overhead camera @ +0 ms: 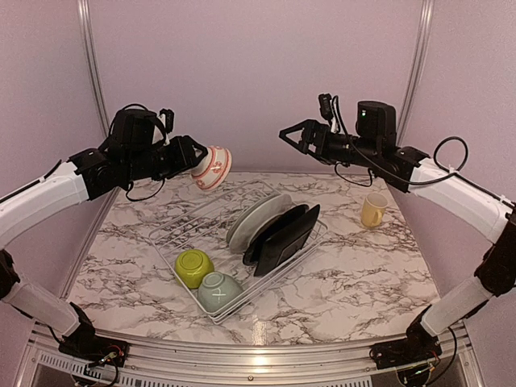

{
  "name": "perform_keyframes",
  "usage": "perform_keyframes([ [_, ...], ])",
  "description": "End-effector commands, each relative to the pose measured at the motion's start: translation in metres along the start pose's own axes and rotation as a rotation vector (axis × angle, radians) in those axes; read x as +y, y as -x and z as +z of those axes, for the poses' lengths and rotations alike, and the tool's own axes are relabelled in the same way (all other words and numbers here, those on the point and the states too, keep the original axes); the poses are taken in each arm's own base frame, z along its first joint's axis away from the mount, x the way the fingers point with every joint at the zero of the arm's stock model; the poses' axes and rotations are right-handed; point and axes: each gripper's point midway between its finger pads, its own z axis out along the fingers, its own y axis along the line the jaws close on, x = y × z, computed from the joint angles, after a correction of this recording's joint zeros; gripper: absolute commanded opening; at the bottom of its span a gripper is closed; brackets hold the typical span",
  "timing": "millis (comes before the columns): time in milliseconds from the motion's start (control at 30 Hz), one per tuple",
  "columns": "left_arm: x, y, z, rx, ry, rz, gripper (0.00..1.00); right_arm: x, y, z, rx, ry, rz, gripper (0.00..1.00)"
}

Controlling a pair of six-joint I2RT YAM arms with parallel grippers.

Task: Unload the mixed dishes from the dish rack
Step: Pass from the left arm to the right

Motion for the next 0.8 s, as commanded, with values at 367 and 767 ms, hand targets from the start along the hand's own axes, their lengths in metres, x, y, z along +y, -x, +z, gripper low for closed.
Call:
perform_keyframes([
  [367,-0.057,0.04,-0.024,-0.193,-0.395,-0.198,0.2,0.135,-0.04,0.077,0.138,0.501,0.122,0.93],
  [767,-0.055,0.024,-0.03,-0.22,-0.522,-0.293,0.18,0.15,-0.042,0.082,0.139,0.635,0.228,0.4],
])
